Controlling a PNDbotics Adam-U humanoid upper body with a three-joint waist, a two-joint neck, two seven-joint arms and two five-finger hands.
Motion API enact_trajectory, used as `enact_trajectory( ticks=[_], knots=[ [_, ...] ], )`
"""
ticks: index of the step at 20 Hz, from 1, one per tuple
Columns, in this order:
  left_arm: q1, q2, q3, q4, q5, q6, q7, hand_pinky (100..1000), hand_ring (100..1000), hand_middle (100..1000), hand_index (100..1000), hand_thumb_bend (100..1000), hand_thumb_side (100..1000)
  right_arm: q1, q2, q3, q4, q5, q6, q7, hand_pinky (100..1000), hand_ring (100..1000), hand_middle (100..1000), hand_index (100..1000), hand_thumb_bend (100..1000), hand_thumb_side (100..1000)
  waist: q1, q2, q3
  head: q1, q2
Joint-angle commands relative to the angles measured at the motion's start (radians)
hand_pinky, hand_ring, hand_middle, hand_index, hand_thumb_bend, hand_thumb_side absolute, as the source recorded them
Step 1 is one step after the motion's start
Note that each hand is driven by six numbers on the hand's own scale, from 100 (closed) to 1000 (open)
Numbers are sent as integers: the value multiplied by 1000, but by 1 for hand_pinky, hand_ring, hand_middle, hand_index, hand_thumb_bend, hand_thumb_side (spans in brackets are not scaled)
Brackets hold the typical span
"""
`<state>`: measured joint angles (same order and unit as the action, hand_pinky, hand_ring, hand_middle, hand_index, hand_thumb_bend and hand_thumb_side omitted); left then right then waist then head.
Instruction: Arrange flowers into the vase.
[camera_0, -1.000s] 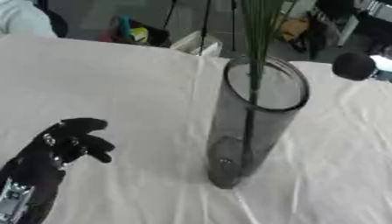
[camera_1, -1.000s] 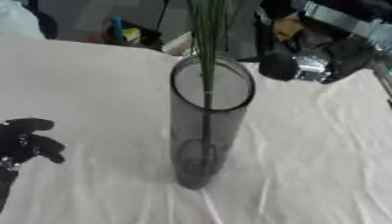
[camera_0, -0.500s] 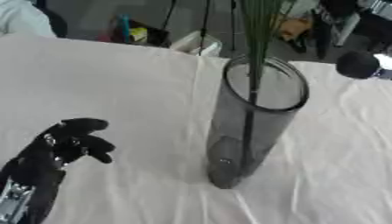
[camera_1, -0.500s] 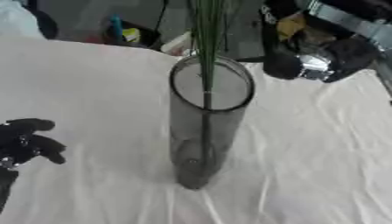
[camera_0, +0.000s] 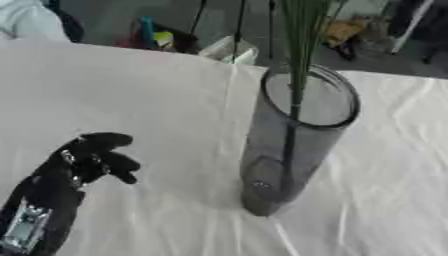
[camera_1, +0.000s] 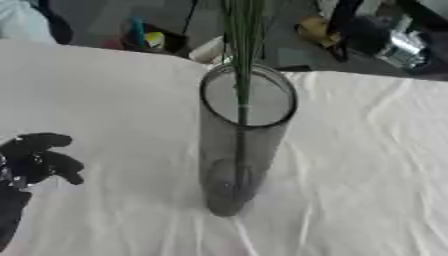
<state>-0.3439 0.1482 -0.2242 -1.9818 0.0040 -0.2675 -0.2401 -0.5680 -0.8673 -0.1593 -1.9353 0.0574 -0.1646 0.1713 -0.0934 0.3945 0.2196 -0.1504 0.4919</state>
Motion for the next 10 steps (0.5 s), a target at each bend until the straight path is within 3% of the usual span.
enact_trajectory(
  ticks=[1, 5, 8, 10],
  knots=[
    [-12, 0, 6, -18, -3, -3, 8, 572, 659, 766, 837, 108, 1000, 16, 16, -53, -50, -67, 50, -162, 571, 462, 443, 569, 342, 1000, 20, -10, -5, 6, 0],
    [-13, -2, 6, -18, -4, -5, 11, 571, 660, 766, 837, 108, 1000, 41, 70, -75, -64, -148, 68, -361, 580, 476, 454, 577, 191, 1000, 26, -7, -7, 7, -1],
    [-13, -4, 7, -18, -5, -8, 14, 571, 660, 767, 838, 107, 1000, 50, 107, -83, -65, -185, 40, -478, 599, 502, 476, 589, 100, 1000, 32, -5, -8, 11, 3],
    [-13, -5, 8, -18, -4, -11, 19, 571, 660, 767, 838, 107, 1000, 54, 131, -86, -65, -199, 1, -550, 619, 528, 493, 596, 100, 1000, 36, -4, -9, 16, 7]
  ],
)
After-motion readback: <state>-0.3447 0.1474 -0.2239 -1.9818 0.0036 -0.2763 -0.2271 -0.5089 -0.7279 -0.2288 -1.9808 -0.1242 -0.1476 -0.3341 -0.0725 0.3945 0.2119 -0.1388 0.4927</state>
